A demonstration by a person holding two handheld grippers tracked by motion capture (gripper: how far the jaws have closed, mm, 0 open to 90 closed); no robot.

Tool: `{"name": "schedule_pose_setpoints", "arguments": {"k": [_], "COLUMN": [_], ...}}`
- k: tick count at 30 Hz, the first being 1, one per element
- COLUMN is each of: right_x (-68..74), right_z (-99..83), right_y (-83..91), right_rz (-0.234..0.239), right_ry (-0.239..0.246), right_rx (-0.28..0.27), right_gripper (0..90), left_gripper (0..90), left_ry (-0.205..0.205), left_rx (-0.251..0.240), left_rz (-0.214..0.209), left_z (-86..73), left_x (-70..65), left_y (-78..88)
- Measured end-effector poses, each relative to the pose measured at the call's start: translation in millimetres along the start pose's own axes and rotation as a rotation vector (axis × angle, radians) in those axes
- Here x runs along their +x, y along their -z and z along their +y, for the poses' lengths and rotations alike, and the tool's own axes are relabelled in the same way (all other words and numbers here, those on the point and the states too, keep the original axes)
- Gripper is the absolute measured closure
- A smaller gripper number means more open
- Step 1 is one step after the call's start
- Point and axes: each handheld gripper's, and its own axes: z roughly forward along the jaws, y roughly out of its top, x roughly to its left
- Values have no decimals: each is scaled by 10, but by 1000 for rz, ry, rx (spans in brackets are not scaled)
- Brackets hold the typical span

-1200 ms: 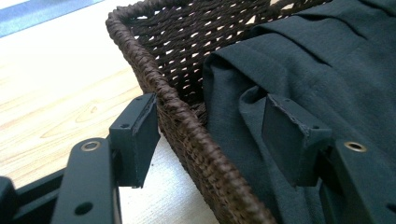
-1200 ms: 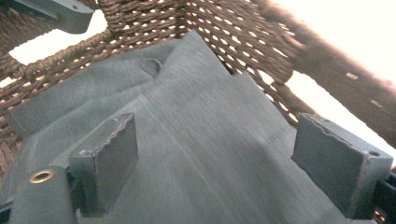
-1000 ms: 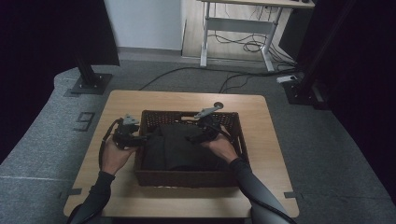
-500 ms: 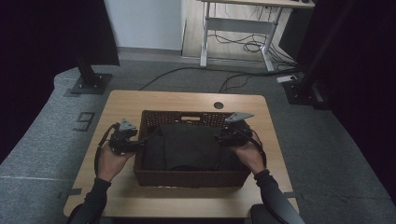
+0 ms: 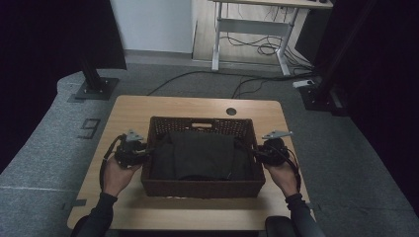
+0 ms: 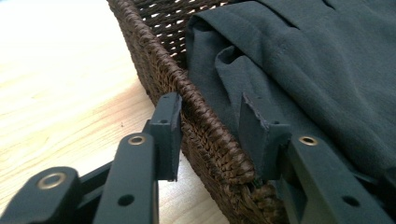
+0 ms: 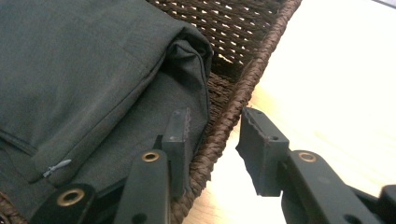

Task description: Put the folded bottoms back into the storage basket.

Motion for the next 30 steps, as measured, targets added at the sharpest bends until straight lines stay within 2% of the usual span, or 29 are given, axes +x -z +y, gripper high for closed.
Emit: {"name": "schedule_pose_setpoints", "arguments": {"k": [11, 30], "right_x": [-6, -139], "right_z": [46, 328], "right_y": [-64, -369], "right_rz": [-6, -15], "right_ry": [-18, -22], "right_rx": [-21, -34], "right_gripper": [659, 664], "left_gripper": [615, 620], "left_ry": [12, 33], "left_rx": [-9, -19], "left_rz": [0, 1], "left_z": [51, 263], "left_x": [105, 414], "left_y": [-65, -295]}}
